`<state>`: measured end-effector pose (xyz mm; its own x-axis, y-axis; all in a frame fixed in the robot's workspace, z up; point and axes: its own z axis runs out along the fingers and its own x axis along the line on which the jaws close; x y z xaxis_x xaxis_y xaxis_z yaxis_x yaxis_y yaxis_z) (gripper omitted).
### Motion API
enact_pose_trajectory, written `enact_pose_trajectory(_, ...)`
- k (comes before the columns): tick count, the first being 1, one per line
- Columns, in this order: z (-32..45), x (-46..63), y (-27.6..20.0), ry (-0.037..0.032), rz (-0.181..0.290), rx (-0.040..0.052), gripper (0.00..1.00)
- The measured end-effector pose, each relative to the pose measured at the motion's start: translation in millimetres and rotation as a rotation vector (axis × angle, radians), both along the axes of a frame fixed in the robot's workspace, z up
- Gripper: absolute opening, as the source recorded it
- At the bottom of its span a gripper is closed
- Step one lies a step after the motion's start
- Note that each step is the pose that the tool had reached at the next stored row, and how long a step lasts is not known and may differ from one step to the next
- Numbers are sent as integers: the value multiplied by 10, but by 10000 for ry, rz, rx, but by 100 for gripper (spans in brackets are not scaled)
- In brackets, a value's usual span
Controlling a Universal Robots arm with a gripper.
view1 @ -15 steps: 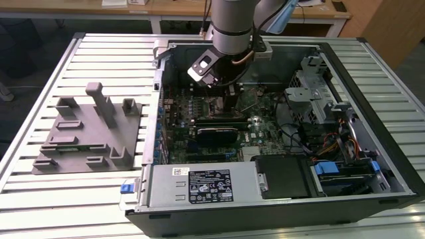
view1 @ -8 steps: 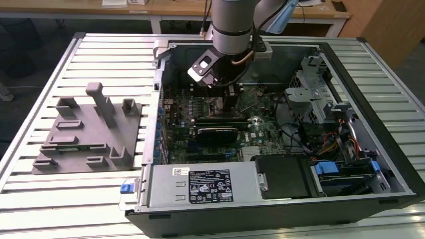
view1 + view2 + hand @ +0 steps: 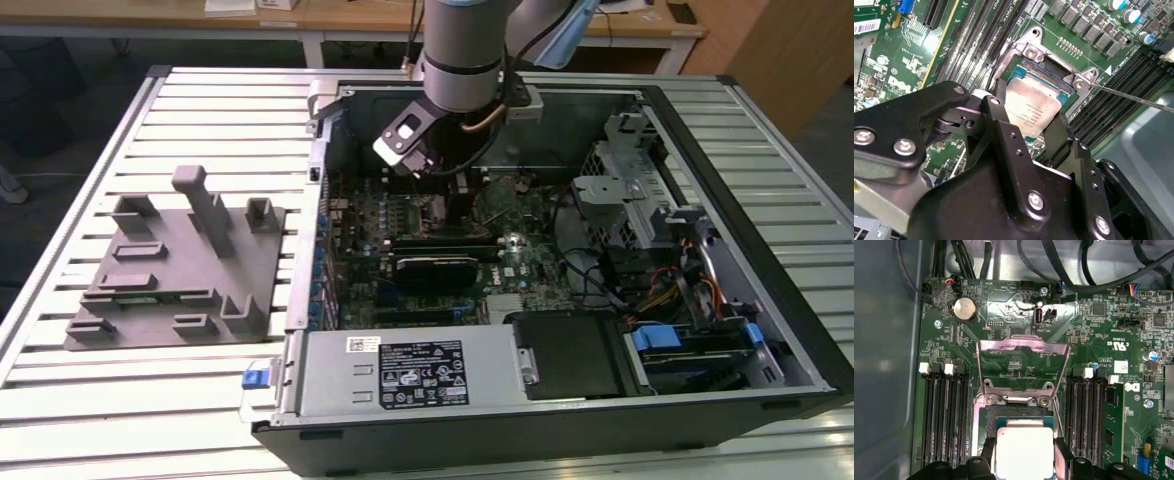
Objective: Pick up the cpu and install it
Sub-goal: 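Place the cpu into insertion slot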
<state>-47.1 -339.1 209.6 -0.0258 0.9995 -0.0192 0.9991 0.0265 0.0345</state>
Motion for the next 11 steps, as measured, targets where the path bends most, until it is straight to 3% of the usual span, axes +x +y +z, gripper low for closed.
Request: enact_pose_trajectory(11,-62,0,21,-1,1,2,54)
